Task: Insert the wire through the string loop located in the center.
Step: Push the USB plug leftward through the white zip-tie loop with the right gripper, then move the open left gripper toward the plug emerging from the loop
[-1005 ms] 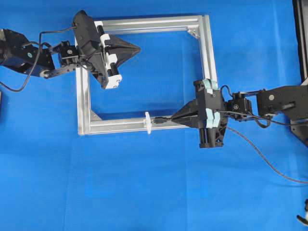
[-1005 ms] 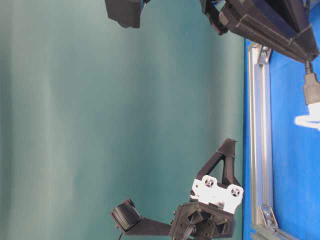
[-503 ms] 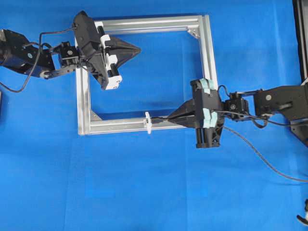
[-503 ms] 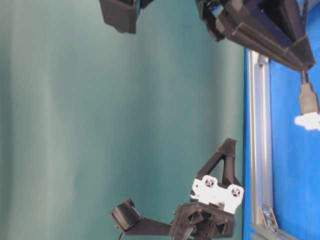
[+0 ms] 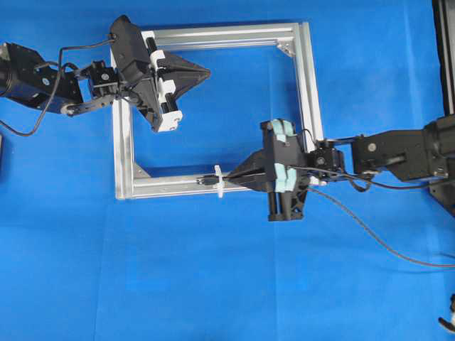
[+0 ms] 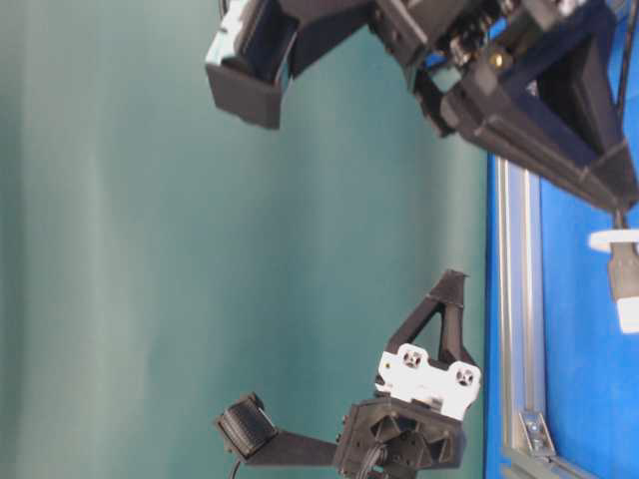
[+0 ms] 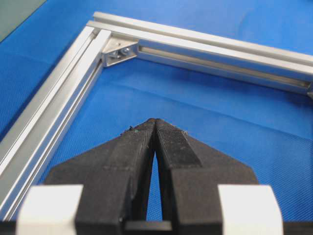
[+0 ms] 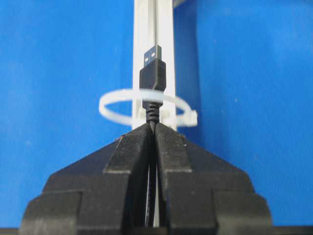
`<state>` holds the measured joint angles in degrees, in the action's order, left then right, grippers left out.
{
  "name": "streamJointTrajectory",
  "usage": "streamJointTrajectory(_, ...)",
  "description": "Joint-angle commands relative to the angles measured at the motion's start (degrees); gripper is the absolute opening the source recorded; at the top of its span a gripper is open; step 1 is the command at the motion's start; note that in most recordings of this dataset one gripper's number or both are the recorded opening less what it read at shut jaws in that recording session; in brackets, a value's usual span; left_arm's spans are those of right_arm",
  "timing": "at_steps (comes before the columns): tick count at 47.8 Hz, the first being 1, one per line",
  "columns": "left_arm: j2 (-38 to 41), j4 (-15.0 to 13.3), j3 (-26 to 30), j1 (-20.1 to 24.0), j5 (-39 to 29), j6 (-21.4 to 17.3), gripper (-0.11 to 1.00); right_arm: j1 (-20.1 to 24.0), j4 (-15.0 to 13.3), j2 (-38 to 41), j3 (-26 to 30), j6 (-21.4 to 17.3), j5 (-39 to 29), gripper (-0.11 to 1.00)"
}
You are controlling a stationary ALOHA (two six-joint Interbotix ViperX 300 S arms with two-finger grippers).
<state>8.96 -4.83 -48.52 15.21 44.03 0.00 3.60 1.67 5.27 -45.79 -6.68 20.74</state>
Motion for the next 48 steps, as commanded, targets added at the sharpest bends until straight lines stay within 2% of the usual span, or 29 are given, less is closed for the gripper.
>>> streamJointTrajectory(1, -1.7, 0.2, 0.7, -0.1, 0.3, 0.0, 0.00, 0.3, -0.2, -0.1, 2.0, 0.1, 0.3, -0.02)
streamJointTrajectory(19, -1.7, 0.2, 0.7, -0.1, 0.3, 0.0, 0.00, 0.6, -0.3, 1.4, 4.0, 0.1, 0.3, -0.02)
streamJointTrajectory(48, -1.7, 0.2, 0.5, -0.1, 0.3, 0.0, 0.00, 0.6, -0.3, 1.7, 3.7, 0.1, 0.3, -0.02)
